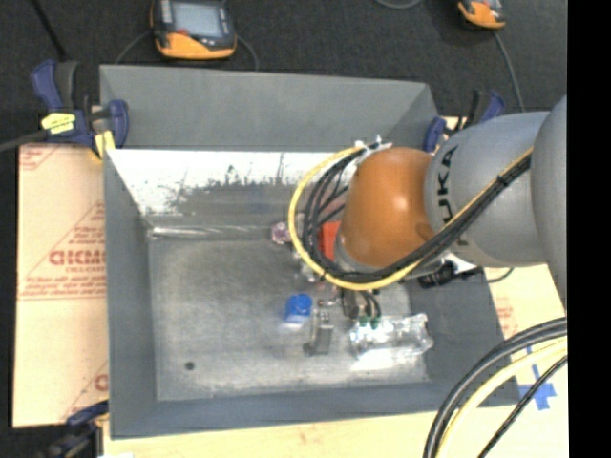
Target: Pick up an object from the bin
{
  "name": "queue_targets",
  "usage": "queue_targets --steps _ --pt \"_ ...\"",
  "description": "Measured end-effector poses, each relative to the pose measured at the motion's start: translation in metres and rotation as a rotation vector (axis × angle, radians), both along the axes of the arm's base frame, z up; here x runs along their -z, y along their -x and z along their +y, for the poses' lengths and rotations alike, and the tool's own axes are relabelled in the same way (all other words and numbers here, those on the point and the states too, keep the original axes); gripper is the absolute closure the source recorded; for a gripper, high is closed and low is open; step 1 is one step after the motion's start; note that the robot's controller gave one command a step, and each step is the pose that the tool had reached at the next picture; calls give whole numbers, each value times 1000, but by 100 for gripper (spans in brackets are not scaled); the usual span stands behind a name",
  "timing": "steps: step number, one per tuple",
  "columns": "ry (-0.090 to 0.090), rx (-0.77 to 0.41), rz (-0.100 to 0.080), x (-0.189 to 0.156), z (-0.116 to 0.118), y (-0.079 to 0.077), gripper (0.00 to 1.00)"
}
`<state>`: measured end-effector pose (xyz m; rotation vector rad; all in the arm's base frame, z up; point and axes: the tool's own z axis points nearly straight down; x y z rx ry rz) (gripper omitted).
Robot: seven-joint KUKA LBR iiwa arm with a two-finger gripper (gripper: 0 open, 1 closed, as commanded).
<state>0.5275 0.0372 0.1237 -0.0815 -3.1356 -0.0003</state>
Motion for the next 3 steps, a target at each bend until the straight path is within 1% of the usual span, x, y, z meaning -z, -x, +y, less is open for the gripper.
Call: queue_targets --steps 1,2,3 --pt "-1 121 -8 52 0 -40 0" --pt "-1 123 -10 49 0 -41 100" --pt "-2 102 -17 -108 13 -29 100"
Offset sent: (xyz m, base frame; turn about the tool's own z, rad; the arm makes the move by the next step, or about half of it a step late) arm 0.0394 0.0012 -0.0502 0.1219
